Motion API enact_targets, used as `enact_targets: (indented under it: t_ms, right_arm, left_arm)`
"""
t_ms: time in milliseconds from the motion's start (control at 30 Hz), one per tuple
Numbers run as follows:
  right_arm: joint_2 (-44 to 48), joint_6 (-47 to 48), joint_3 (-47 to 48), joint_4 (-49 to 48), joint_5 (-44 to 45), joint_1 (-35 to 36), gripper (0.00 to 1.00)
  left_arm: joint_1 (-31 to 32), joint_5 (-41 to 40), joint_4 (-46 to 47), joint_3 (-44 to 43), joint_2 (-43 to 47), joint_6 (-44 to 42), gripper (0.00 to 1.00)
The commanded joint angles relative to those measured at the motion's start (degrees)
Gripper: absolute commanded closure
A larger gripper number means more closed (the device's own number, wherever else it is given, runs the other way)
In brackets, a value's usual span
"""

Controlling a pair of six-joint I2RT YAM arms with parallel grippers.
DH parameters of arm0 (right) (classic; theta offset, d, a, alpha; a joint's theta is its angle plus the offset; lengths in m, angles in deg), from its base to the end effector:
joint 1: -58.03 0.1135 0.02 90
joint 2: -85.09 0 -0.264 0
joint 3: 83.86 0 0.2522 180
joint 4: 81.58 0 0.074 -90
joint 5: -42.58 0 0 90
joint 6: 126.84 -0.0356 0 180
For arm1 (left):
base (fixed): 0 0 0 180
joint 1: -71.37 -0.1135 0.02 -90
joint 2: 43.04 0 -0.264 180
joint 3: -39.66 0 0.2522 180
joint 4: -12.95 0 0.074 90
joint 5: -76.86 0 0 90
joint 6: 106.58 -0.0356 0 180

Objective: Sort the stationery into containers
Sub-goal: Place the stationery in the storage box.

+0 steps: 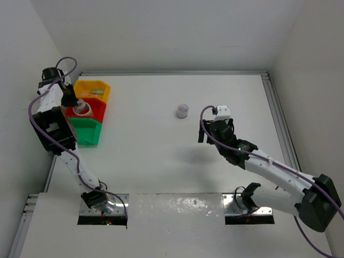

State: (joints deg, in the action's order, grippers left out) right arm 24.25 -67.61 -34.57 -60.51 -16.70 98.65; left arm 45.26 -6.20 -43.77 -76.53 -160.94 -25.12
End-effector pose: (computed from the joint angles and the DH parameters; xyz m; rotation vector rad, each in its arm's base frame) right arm 0.1838 0.1337 0.2372 0.1301 2.0542 0.1959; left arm 0.4085 0.1954 0.2461 -0.3503 2.5564 0.0678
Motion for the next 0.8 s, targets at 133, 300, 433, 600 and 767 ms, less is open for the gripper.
enact_targets:
  t_ms: [133, 300, 433, 600, 767]
  right_arm:
    - [-0.77, 0.79, 2.44, -2.3, -1.63, -1.07, 0.16]
    - [-0.6, 1.23, 2.79, -1.77, -1.8, -1.25, 0.16]
    - [-0.07, 0.97, 2.7, -1.77, -1.89, -1.33, 0.15]
    - [0.98, 0.79, 2.7, -0.55, -1.98, -1.25, 0.15]
    - [1.25, -0.34, 2.97, 2.96, -2.68, -1.68, 0.1]
  left_arm:
    - [-0.43, -2.11, 3.15, -1.36, -2.06, 0.45, 0.94]
    - [-0.26, -1.93, 3.15, -1.37, -1.19, 0.62, 0.53]
    - [0.27, -1.32, 2.54, -2.5, 0.22, 0.89, 0.37]
    - [3.69, 0.88, 1.12, -6.11, 3.55, 2.12, 0.4]
    - [19.71, 3.25, -1.42, -11.9, 6.82, -2.61, 0.33]
